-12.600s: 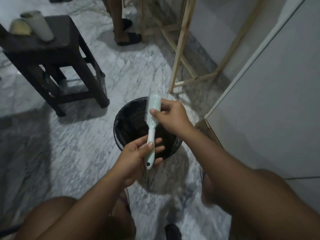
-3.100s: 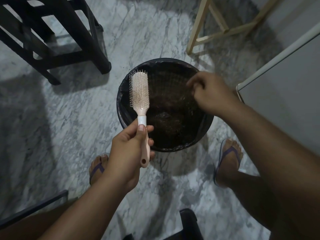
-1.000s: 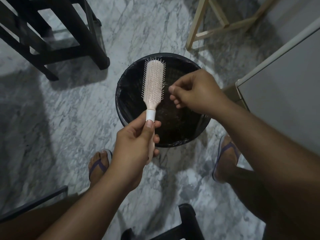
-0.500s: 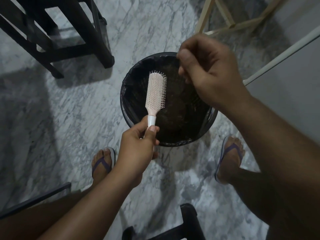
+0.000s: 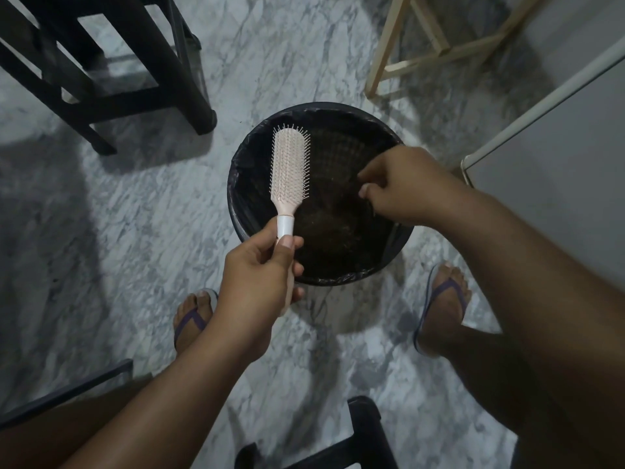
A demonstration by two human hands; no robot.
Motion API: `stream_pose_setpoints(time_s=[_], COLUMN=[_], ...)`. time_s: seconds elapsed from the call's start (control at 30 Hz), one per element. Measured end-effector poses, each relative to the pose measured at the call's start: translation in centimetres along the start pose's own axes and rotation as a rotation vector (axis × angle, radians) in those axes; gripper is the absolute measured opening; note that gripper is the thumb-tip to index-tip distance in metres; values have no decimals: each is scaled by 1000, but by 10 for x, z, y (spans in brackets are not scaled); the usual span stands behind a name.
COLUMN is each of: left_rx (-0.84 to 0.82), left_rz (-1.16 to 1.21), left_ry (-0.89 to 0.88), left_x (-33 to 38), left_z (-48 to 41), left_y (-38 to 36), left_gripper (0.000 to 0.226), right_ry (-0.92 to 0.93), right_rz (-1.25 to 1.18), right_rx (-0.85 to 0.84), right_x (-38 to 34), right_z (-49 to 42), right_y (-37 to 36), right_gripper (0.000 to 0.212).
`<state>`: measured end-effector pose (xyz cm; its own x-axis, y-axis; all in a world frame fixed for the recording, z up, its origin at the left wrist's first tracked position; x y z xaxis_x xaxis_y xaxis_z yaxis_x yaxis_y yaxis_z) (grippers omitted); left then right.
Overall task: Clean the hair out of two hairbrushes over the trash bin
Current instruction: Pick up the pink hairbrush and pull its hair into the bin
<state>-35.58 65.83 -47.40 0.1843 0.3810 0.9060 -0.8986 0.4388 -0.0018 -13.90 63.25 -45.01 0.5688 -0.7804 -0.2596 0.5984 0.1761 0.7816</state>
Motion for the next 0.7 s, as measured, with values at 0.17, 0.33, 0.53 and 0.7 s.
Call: stream_pose_setpoints(time_s=[0.17,0.33,0.53,0.7], left_rx=[-35,-98,-175,-159], left_rz=[-14,-39,-85,-123], left_ry=[-20,-18,-28,-32], left_x=[1,1,-3,-8], left_z=[1,5,17,19], left_y=[-2,-8,-16,-16], left_gripper=[37,37,36,36], right_ry=[40,15,120,125], right_rz=[-96,-769,-470,-448], right_rx=[53,-130,167,218], right_x=[-4,-13,-27,-25], right_z=[-3,-7,3,5], right_y=[8,-14,2,11], right_gripper=[36,62,74,39])
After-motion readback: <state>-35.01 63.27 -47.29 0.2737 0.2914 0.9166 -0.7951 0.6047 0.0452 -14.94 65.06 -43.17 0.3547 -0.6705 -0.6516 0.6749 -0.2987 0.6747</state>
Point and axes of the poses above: each hand's wrist, its own z-axis away from the middle knuckle, its own y-axis out of the back of the hand, x = y × z, the point moved 7 cm from there along -z, towards the middle knuckle, and after that the axes turned 14 degrees about -y, right-handed, at the moved point
